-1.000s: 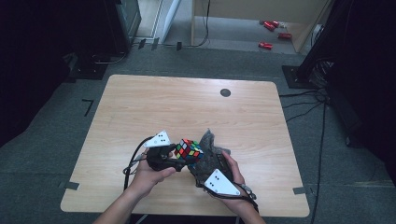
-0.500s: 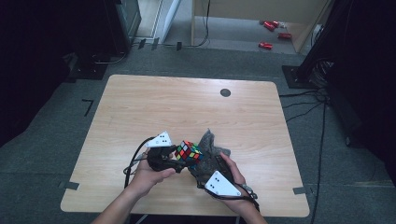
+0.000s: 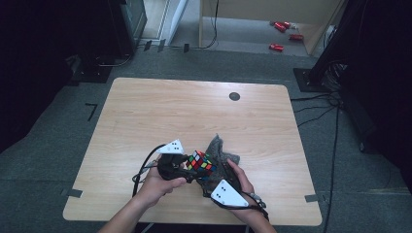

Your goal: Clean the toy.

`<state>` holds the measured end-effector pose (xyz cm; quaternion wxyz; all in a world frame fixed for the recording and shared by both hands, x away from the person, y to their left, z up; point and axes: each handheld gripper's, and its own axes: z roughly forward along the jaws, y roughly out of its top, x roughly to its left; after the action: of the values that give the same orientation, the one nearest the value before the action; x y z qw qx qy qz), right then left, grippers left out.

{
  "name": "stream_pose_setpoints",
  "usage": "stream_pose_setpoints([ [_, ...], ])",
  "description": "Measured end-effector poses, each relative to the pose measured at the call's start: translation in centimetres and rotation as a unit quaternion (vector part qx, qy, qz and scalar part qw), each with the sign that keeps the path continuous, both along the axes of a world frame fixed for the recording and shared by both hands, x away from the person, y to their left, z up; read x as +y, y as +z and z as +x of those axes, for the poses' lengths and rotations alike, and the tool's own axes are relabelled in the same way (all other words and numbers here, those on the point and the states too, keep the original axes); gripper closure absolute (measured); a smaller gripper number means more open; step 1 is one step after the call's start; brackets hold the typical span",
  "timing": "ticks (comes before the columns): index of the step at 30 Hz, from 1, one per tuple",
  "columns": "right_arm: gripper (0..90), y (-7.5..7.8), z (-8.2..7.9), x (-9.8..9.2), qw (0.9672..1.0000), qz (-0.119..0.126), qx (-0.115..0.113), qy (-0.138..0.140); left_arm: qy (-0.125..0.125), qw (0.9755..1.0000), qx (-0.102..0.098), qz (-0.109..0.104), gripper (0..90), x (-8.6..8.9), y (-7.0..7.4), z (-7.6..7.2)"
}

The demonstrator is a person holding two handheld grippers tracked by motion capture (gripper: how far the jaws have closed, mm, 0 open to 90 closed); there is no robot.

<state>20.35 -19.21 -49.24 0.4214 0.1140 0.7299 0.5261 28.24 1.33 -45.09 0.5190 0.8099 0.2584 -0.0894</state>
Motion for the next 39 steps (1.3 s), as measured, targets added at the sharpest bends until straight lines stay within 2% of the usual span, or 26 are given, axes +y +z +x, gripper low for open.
stream_pose_setpoints([
  [5,34.0,0.2,0.0,0.0,0.9999,-0.015,-0.004,0.001,-0.008,0.9994,0.028,-0.017,34.0,0.2,-0.5,0.5],
  [8,34.6,0.4,0.1,-0.4,0.9999,-0.003,0.009,0.005,-0.009,0.9991,0.023,-0.034,30.3,0.4,-0.3,0.5],
  [10,34.7,0.6,0.2,-0.9,0.9999,0.001,0.015,0.002,-0.002,0.9982,0.023,-0.055,26.8,0.8,0.0,0.6],
  [13,34.7,0.7,0.5,-2.3,0.9996,0.011,0.025,-0.01,0.009,0.9964,0.012,-0.084,25.7,1.7,0.6,0.7],
  [15,34.7,0.9,0.6,-3.2,0.999,0.023,0.032,-0.02,0.017,0.9954,0.005,-0.094,25.8,2.0,0.7,0.8],
  [16,34.7,1.0,0.7,-3.7,0.9988,0.027,0.034,-0.024,0.018,0.9955,0.003,-0.093,25.9,2.1,0.6,0.9],
  [21,34.7,1.4,1.0,-5.7,0.9969,0.048,0.045,-0.043,0.029,0.9975,-0.009,-0.063,26.4,1.2,-0.2,1.0],
  [24,34.8,1.4,1.1,-6.8,0.9947,0.064,0.058,-0.056,0.032,0.9975,-0.032,-0.055,26.9,0.3,-0.6,0.9],
  [26,34.8,1.4,1.2,-7.6,0.993,0.072,0.071,-0.061,0.039,0.9969,-0.059,-0.035,27.2,-0.5,-0.9,0.8],
  [27,34.8,1.3,1.2,-7.9,0.9918,0.077,0.08,-0.063,0.039,0.9967,-0.066,-0.026,27.6,-1.0,-1.1,0.8],
  [30,34.8,1.2,1.2,-8.8,0.9874,0.098,0.106,-0.066,0.032,0.9967,-0.074,0.0,27.6,-2.4,-1.8,0.9],
  [32,34.8,1.1,1.0,-9.3,0.9854,0.107,0.115,-0.067,0.034,0.9959,-0.081,0.022,27.5,-3.4,-2.3,0.9],
  [35,34.8,1.1,0.7,-9.7,0.9843,0.109,0.119,-0.072,0.057,0.9917,-0.092,0.068,30.5,-4.9,-2.9,0.8],
  [37,34.8,1.1,0.6,-9.9,0.9839,0.11,0.12,-0.074,0.047,0.9906,-0.1,0.08,31.6,-5.8,-3.4,0.5],
  [39,34.8,1.0,0.5,-10.0,0.9831,0.112,0.123,-0.077,0.056,0.9845,-0.12,0.115,32.1,-6.7,-3.8,0.2],
])
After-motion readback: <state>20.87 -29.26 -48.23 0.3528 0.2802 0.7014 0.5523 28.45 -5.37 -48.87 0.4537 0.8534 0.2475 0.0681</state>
